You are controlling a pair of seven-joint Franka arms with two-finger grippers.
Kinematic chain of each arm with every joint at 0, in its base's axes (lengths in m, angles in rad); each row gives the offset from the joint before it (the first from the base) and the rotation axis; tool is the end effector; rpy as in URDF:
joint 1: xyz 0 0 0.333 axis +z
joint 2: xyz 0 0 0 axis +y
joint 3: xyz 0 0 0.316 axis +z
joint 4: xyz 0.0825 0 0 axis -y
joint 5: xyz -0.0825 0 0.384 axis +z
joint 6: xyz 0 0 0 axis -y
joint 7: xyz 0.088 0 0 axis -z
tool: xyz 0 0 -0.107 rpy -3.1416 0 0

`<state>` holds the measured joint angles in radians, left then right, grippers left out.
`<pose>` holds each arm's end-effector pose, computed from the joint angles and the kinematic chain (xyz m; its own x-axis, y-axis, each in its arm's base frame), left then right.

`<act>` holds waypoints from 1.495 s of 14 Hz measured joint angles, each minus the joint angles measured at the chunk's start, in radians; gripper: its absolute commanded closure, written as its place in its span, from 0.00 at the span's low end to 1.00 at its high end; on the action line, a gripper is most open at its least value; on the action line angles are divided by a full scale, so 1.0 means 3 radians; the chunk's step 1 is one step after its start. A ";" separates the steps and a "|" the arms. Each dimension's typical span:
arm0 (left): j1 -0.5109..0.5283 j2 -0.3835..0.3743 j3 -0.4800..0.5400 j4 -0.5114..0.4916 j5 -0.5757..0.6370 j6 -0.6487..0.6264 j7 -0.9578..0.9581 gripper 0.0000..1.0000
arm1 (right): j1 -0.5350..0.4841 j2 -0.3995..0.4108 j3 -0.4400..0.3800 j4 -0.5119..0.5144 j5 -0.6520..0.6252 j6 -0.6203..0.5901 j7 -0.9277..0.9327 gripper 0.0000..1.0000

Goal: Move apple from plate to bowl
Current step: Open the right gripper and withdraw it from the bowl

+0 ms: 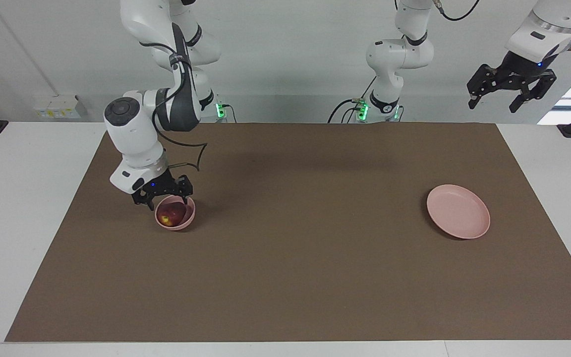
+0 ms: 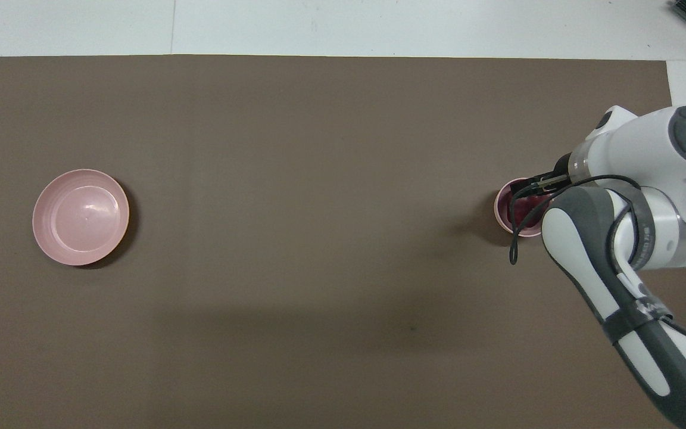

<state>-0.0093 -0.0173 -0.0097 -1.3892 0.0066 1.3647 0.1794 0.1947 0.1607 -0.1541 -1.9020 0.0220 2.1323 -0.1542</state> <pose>0.5243 -0.0092 0.6995 0.9806 -0.1958 -0.0083 -0.1958 -0.9806 -0.0052 0.6038 0.0289 0.4236 0.9801 0.1856 0.0699 0.1849 -0.9826 0.0161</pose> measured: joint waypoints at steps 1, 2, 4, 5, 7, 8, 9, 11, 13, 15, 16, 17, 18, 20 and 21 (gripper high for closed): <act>0.0000 0.0000 0.0000 0.0000 0.0000 0.0000 0.0000 0.00 | 0.0001 -0.0059 0.0000 0.0043 0.0000 -0.0094 0.0060 0.00; 0.0000 0.0000 0.0000 0.0000 0.0000 0.0000 0.0000 0.00 | 0.0003 -0.0122 0.0001 0.0085 0.0000 -0.0189 0.0124 0.00; 0.0000 0.0000 0.0000 0.0000 0.0000 0.0000 0.0000 0.00 | 0.0010 -0.0261 0.0004 0.0189 -0.0001 -0.0415 0.0313 0.00; 0.0000 0.0000 0.0000 0.0000 0.0000 0.0000 0.0000 0.00 | 0.0016 -0.0324 0.0007 0.0251 -0.0002 -0.0561 0.0420 0.00; 0.0000 0.0000 0.0000 0.0000 0.0000 0.0000 0.0000 0.00 | 0.0017 -0.0453 0.0010 0.0399 -0.0003 -0.0894 0.0537 0.00; 0.0000 0.0000 0.0000 0.0000 0.0000 0.0000 0.0000 0.00 | 0.0009 -0.0517 0.0003 0.0476 -0.0003 -0.1076 0.0563 0.00; 0.0000 0.0000 0.0000 0.0000 0.0000 0.0000 0.0000 0.00 | -0.0005 -0.0575 -0.0009 0.0553 -0.0003 -0.1261 0.0571 0.00; 0.0000 0.0000 0.0000 0.0000 0.0000 0.0000 0.0000 0.00 | -0.0020 -0.0653 -0.0093 0.0723 -0.0003 -0.1616 0.0575 0.00; 0.0000 0.0000 0.0000 0.0000 0.0000 0.0000 0.0000 0.00 | -0.0024 -0.0676 -0.0215 0.0876 -0.0003 -0.1901 0.0575 0.00; 0.0000 0.0000 0.0000 0.0000 0.0000 0.0000 0.0000 0.00 | -0.0027 -0.0679 -0.0273 0.0981 -0.0003 -0.2125 0.0575 0.00; 0.0000 0.0000 0.0000 0.0000 0.0000 0.0000 0.0000 0.00 | -0.0027 -0.0687 -0.0281 0.1009 -0.0002 -0.2176 0.0575 0.00; 0.0000 0.0000 0.0000 0.0000 0.0000 0.0000 0.0000 0.00 | -0.0027 -0.0701 -0.0283 0.1012 -0.0003 -0.2197 0.0575 0.00; 0.0000 0.0000 0.0000 0.0000 0.0000 0.0000 0.0000 0.00 | -0.0023 -0.0713 -0.0280 0.1012 -0.0002 -0.2203 0.0575 0.00; 0.0000 0.0000 0.0000 0.0000 0.0000 0.0000 0.0000 0.00 | -0.0008 -0.0718 -0.0255 0.1010 -0.0002 -0.2203 0.0575 0.00; 0.0000 0.0000 0.0000 0.0000 0.0000 0.0000 0.0000 0.00 | -0.0002 -0.0718 -0.0248 0.1010 -0.0002 -0.2203 0.0575 0.00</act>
<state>-0.0093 -0.0173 -0.0097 -1.3892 0.0066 1.3647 0.1794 0.1940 -0.0548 -0.2285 -1.5990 0.0213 1.4715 0.0183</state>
